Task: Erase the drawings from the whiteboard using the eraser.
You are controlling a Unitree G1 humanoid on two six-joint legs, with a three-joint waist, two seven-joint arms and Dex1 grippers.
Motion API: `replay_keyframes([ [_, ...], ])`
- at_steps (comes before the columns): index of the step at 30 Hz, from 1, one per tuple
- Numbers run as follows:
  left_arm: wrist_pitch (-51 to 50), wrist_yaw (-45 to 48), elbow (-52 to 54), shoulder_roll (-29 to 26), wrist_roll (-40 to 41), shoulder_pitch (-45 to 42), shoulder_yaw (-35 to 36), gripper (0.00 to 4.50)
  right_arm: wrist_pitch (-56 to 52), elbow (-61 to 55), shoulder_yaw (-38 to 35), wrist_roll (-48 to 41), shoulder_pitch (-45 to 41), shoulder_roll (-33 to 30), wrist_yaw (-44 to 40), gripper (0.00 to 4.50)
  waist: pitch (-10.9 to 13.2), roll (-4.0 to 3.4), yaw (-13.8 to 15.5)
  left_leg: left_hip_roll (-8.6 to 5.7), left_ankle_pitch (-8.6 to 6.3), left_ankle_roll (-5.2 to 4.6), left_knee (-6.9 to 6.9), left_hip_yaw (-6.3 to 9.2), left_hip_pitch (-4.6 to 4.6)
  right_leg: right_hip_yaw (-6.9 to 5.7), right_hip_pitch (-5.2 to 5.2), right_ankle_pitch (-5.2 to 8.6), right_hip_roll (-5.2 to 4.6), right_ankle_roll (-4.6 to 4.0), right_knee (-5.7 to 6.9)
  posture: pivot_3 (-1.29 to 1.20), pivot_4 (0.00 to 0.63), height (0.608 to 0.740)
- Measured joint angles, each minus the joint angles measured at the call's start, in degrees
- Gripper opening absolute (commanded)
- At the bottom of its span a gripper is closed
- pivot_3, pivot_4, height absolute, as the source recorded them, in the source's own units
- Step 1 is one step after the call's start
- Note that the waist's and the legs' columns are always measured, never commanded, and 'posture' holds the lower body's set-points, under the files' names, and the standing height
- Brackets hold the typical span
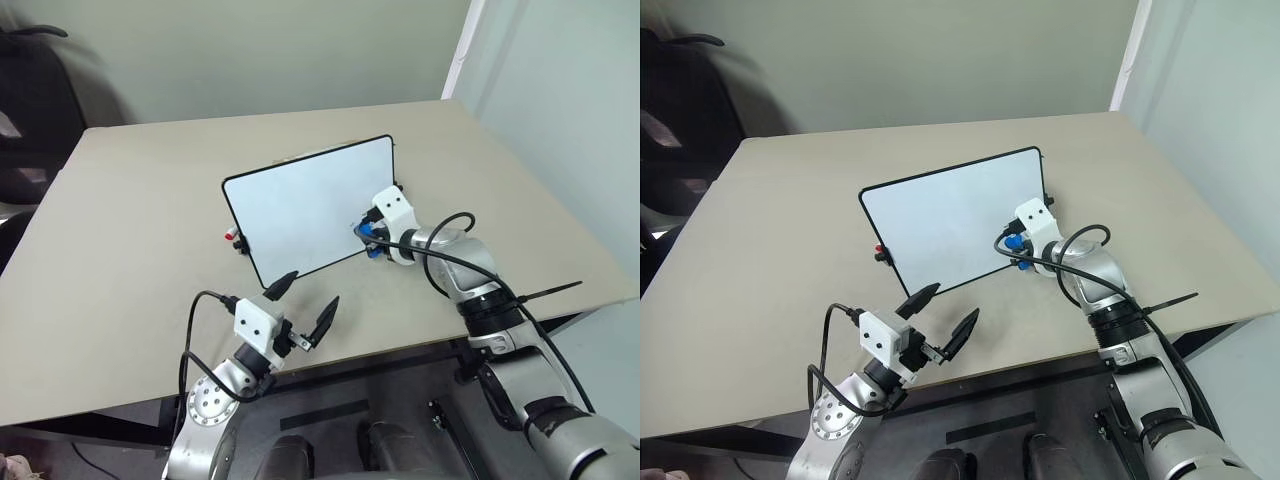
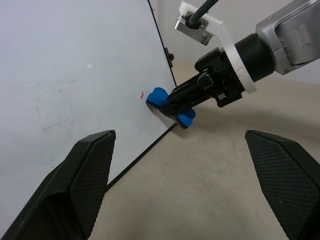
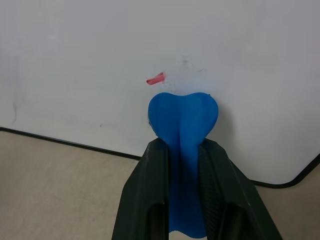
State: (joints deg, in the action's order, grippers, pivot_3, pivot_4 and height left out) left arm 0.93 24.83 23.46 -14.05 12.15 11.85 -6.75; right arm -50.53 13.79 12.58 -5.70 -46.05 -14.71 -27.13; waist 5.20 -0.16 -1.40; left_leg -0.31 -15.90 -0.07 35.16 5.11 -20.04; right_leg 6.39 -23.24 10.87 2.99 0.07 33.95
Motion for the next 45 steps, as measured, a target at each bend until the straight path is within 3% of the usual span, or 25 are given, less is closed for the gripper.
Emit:
replay_keyframes([
  [17, 0.2, 0.0, 0.0, 0.0, 0.0, 0.3, -0.1, 4.5, -1.8, -5.1, 0.8, 0.2, -6.3, 1.4, -1.2, 0.68, 0.0, 0.01, -0.1, 0.02, 0.02, -0.01, -0.02, 0.01, 0.08, -0.01, -0.2, -0.21, 0.07, -0.06, -0.03, 0.0, 0.15, 0.736],
  [30, 0.2, -0.1, 0.7, 0.0, 0.1, 1.6, -0.3, 4.5, -1.5, 1.3, 2.5, 1.5, 0.7, 1.8, -1.1, 0.68, -0.2, 0.1, 0.0, 0.02, -0.02, 0.05, -0.01, 0.0, 0.05, 0.01, -0.17, -0.27, 0.07, -0.15, -0.03, 0.0, 0.15, 0.736],
  [45, 0.0, -0.1, 1.4, -0.2, 0.2, 1.5, 0.0, 4.5, -0.9, -3.1, 1.2, 1.2, -3.3, 1.6, -1.6, 0.68, -0.1, 0.03, -0.1, 0.02, 0.0, 0.04, -0.01, -0.01, 0.03, 0.0, -0.26, -0.3, 0.09, -0.17, -0.04, 0.0, 0.15, 0.736],
])
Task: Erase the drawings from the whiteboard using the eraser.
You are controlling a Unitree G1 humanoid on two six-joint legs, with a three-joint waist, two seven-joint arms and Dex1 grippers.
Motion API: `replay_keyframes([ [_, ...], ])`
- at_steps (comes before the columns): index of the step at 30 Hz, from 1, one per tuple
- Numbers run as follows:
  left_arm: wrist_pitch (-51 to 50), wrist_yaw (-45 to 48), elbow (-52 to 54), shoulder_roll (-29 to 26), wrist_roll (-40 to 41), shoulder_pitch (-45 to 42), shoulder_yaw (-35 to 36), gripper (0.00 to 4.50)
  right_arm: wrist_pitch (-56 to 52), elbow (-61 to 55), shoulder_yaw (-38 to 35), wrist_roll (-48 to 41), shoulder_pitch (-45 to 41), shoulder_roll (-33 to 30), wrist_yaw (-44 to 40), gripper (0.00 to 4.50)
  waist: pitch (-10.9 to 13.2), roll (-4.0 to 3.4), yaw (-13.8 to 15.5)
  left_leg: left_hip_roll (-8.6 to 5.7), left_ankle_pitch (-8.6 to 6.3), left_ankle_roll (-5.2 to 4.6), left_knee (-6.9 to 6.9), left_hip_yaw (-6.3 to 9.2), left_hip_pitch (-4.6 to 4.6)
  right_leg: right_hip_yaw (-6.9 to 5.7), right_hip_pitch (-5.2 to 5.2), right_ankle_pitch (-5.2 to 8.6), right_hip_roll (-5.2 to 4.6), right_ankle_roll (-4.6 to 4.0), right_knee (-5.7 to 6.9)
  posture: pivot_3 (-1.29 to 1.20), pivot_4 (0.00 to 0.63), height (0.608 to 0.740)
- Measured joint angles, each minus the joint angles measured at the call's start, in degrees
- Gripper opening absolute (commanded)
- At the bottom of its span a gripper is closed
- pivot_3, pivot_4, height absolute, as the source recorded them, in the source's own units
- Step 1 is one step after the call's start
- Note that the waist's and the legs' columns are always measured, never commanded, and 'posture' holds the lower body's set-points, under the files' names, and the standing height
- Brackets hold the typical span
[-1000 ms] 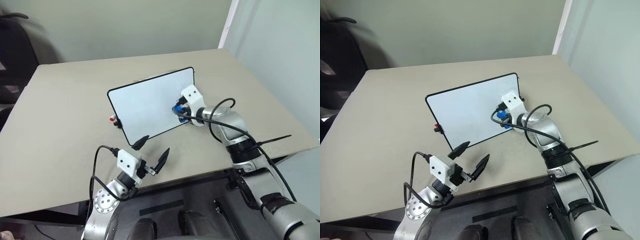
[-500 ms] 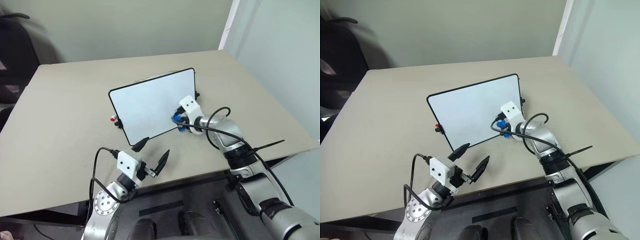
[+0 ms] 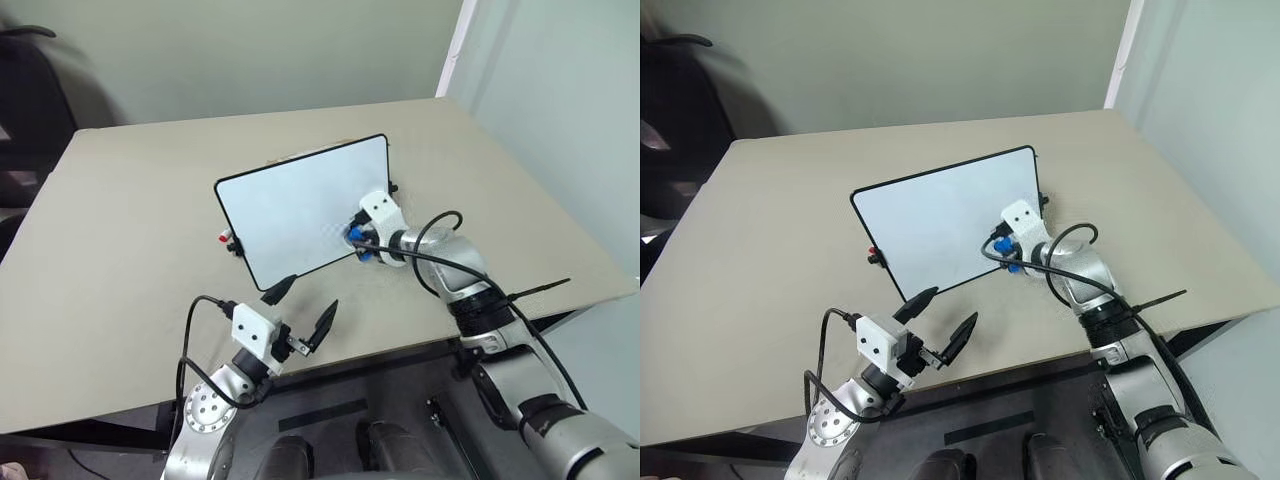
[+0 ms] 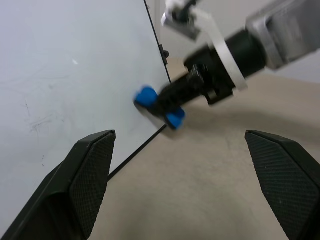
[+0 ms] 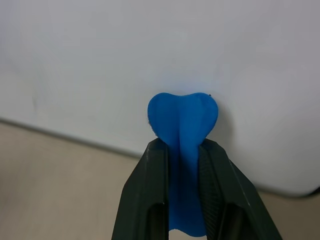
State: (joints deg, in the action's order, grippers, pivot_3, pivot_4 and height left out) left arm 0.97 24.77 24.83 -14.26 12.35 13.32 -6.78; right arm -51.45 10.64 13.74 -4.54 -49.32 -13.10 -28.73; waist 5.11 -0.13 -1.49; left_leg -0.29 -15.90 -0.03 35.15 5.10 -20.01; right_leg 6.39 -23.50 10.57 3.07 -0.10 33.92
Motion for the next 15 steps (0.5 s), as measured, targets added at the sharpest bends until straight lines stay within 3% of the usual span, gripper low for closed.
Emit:
replay_keyframes([
  [8, 0.0, 0.2, -0.4, 0.0, 0.0, -0.9, 0.0, 4.5, -0.5, -3.6, -1.6, 0.1, -1.6, -1.2, 0.0, 0.68, 0.0, 0.03, 0.3, 0.0, 0.0, -0.01, 0.02, 0.02, -0.01, 0.0, 0.06, -0.03, -0.02, -0.04, -0.02, 0.0, 0.15, 0.736],
  [15, 0.0, 0.2, -0.9, 0.2, -0.1, -1.2, -0.2, 4.5, -8.9, -12.1, -6.3, -1.5, 6.1, -7.0, 0.5, 0.68, -0.1, 0.04, 1.3, 0.0, 0.01, -0.01, 0.04, -0.02, 0.01, 0.02, 0.26, -0.03, -0.04, -0.04, -0.04, 0.0, 0.15, 0.736],
])
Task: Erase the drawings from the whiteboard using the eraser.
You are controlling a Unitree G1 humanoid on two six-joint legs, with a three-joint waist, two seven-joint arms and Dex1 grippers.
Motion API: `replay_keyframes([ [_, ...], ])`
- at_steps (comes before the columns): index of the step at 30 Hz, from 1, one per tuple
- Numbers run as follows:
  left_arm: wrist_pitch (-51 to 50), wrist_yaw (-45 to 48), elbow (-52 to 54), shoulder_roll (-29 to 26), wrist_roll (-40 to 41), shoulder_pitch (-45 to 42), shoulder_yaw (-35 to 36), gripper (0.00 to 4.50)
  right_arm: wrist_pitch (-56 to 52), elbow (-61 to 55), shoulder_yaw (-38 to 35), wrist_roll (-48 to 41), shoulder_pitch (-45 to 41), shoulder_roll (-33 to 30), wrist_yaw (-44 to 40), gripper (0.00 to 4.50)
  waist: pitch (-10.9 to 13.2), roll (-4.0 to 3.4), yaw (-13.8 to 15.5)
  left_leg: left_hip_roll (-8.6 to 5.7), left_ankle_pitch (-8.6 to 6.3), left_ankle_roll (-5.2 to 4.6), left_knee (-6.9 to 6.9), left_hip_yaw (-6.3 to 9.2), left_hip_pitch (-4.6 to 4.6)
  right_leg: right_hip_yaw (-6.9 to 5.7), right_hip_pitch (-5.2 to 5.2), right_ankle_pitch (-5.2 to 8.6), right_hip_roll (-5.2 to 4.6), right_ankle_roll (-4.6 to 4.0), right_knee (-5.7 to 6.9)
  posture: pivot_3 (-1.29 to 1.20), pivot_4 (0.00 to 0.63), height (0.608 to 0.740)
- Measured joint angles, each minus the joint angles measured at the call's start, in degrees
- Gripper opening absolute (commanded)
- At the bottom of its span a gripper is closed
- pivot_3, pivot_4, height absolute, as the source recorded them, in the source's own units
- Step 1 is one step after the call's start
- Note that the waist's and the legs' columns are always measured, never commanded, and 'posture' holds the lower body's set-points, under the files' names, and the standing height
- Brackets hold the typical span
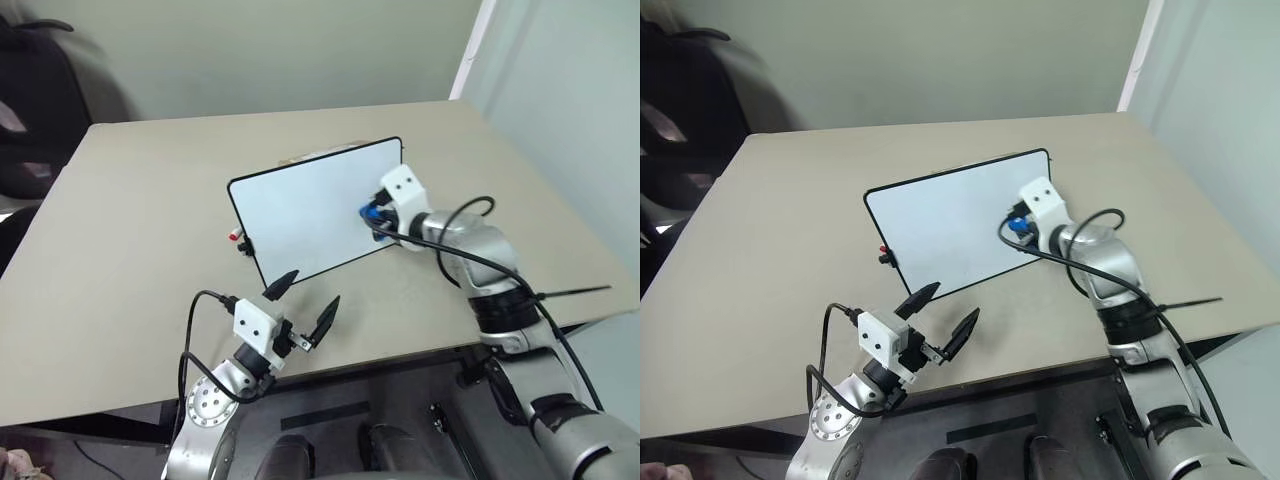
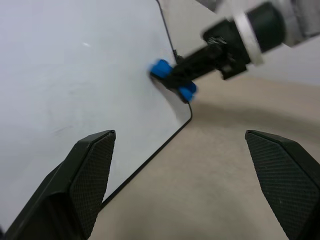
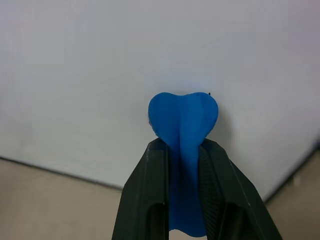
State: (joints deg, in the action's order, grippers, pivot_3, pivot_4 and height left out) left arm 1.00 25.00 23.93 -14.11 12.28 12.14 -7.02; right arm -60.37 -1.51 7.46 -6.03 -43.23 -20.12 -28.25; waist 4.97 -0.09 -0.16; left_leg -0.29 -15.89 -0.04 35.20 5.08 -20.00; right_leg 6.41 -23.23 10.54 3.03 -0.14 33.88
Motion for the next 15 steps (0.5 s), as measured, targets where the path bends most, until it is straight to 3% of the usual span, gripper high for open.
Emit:
replay_keyframes([
  [5, 0.1, 0.0, -0.5, 0.4, -0.1, -0.1, -0.4, 4.5, -8.0, -11.0, -7.5, -2.9, 4.8, -7.6, -0.1, 0.68, 0.0, 0.04, 0.3, 0.0, 0.01, -0.01, 0.01, 0.0, 0.08, 0.01, 0.37, 0.3, 0.0, 0.4, -0.08, 0.0, 0.15, 0.736],
  [9, 0.2, 0.0, -1.1, 0.8, -0.2, -0.5, -0.7, 4.5, -12.4, -13.4, -11.4, -5.2, 12.9, -12.1, -0.9, 0.68, -0.1, 0.15, 0.3, 0.0, 0.01, -0.01, 0.0, 0.01, 0.15, 0.02, 0.57, 0.58, 0.01, 0.49, -0.06, 0.0, 0.15, 0.736],
  [15, 0.3, 0.1, -2.0, 1.1, -0.3, -1.0, -1.0, 4.5, -13.3, -10.9, -11.3, -6.2, 17.7, -12.1, -0.6, 0.68, 0.2, -0.08, -0.3, -0.03, 0.07, -0.04, 0.01, -0.09, 0.17, 0.07, 0.49, 0.67, 0.02, 0.73, -0.02, 0.0, 0.15, 0.736],
])
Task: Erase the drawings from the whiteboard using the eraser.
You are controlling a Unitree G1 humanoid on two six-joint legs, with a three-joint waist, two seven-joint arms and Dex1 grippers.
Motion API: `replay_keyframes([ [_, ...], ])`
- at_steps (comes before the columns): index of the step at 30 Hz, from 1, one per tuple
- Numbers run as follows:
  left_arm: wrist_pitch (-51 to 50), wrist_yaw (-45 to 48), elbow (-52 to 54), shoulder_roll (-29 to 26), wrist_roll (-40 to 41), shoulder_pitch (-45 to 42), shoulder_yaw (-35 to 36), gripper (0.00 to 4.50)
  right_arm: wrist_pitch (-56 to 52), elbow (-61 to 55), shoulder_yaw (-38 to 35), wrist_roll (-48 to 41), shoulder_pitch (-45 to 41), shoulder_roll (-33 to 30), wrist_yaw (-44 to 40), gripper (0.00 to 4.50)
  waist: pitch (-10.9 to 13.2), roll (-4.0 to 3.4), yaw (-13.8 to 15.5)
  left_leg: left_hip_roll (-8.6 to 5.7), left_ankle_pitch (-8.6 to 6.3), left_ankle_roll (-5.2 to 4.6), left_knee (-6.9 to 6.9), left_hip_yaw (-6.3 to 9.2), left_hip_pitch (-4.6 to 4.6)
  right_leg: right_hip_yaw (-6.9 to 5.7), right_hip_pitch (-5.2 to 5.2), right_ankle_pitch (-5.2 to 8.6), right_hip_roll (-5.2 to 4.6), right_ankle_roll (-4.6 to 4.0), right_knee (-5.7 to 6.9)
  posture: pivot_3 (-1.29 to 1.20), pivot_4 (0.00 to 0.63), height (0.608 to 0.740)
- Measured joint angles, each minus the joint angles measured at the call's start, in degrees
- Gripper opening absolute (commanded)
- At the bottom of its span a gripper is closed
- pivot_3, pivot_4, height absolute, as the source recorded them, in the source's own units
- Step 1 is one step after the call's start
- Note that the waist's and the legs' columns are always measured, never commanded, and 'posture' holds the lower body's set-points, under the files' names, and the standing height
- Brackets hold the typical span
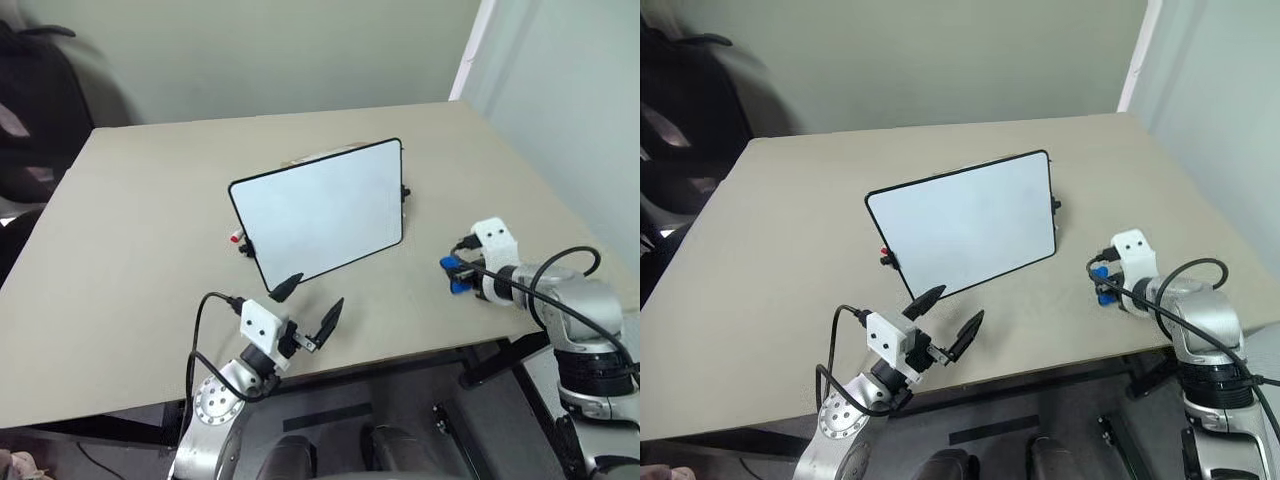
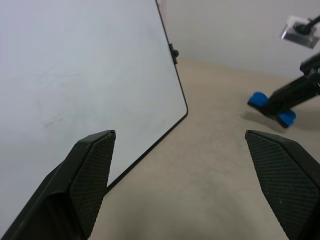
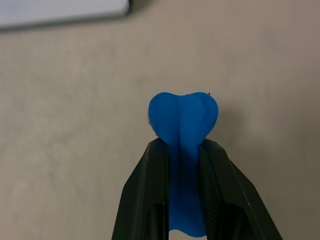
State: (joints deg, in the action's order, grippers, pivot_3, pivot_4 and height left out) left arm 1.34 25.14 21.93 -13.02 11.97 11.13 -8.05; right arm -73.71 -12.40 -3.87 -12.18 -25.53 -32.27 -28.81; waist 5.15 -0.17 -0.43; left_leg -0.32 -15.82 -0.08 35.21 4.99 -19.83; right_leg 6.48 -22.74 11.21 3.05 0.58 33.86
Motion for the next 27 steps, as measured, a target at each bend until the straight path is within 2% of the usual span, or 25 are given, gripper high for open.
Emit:
replay_keyframes([
  [1, 0.1, 0.0, 0.0, 0.0, 0.0, -0.2, 0.0, 4.5, 0.6, 1.0, -0.1, 0.0, 0.0, 0.1, 0.4, 0.68, 0.0, 0.03, 0.0, 0.01, 0.01, -0.01, -0.01, 0.02, 0.01, 0.0, 0.01, 0.0, 0.02, 0.01, 0.01, 0.0, 0.15, 0.736],
  [2, 0.1, 0.1, -0.1, 0.0, 0.0, -0.3, 0.0, 4.5, 1.3, 2.2, -0.1, 0.1, -0.1, 0.2, 1.0, 1.18, 0.0, 0.05, 0.0, 0.01, 0.02, -0.04, -0.01, 0.04, 0.01, 0.0, 0.0, 0.01, 0.03, 0.01, 0.02, 0.0, 0.15, 0.736],
  [3, 0.1, 0.1, -0.3, 0.0, 0.0, -0.3, 0.0, 4.5, 1.9, 3.4, -0.1, 0.2, -0.1, 0.2, 1.4, 1.36, 0.0, 0.03, 0.0, 0.02, 0.03, -0.06, -0.01, 0.04, -0.01, 0.0, -0.02, 0.01, 0.03, 0.01, 0.02, 0.0, 0.15, 0.736],
  [11, 0.1, 0.8, -1.6, 0.0, 0.1, -0.9, 0.4, 4.5, 3.3, 4.9, 0.5, 0.0, -1.5, -0.7, 1.9, 3.9, 0.0, -0.07, 0.2, 0.01, 0.06, -0.12, 0.09, 0.04, -0.1, 0.02, -0.04, 0.0, 0.01, 0.02, 0.01, 0.0, 0.15, 0.736],
  [16, 0.2, 0.8, -1.8, -0.1, 0.1, -0.9, 0.8, 4.5, 2.2, -3.1, 0.2, -1.5, 2.7, -6.9, 0.2, 3.9, 0.0, -0.12, 0.7, 0.01, 0.06, -0.12, 0.12, 0.03, -0.08, 0.03, 0.02, 0.0, 0.01, 0.04, 0.01, 0.0, 0.15, 0.736],
  [19, 0.5, 0.7, -1.7, 0.0, 0.1, -1.0, 1.0, 4.5, 1.7, -8.7, -2.7, -4.3, 6.0, -8.6, -2.0, 3.9, -0.1, -0.06, 0.7, 0.0, -0.04, -0.14, 0.07, 0.01, -0.11, 0.04, 0.25, 0.15, 0.02, 0.13, -0.02, 0.0, 0.15, 0.736],
  [25, 1.4, 0.7, -1.3, 0.1, -0.4, -1.0, 0.5, 4.5, 3.6, -22.6, -10.8, -11.4, 18.8, -8.3, -6.6, 3.9, -0.1, 0.0, 0.8, -0.05, -0.08, -0.15, 0.08, 0.07, -0.03, 0.04, 0.44, 0.56, 0.04, 0.14, -0.03, 0.0, 0.15, 0.736],
  [27, 1.4, 0.7, -1.1, 0.0, -0.7, -1.1, 0.3, 4.5, 5.4, -26.1, -11.2, -13.1, 22.7, -7.3, -7.5, 3.9, 0.0, 0.03, 0.8, -0.05, -0.08, -0.15, 0.09, 0.07, -0.01, 0.04, 0.48, 0.7, 0.05, 0.15, -0.03, 0.0, 0.15, 0.736],
])
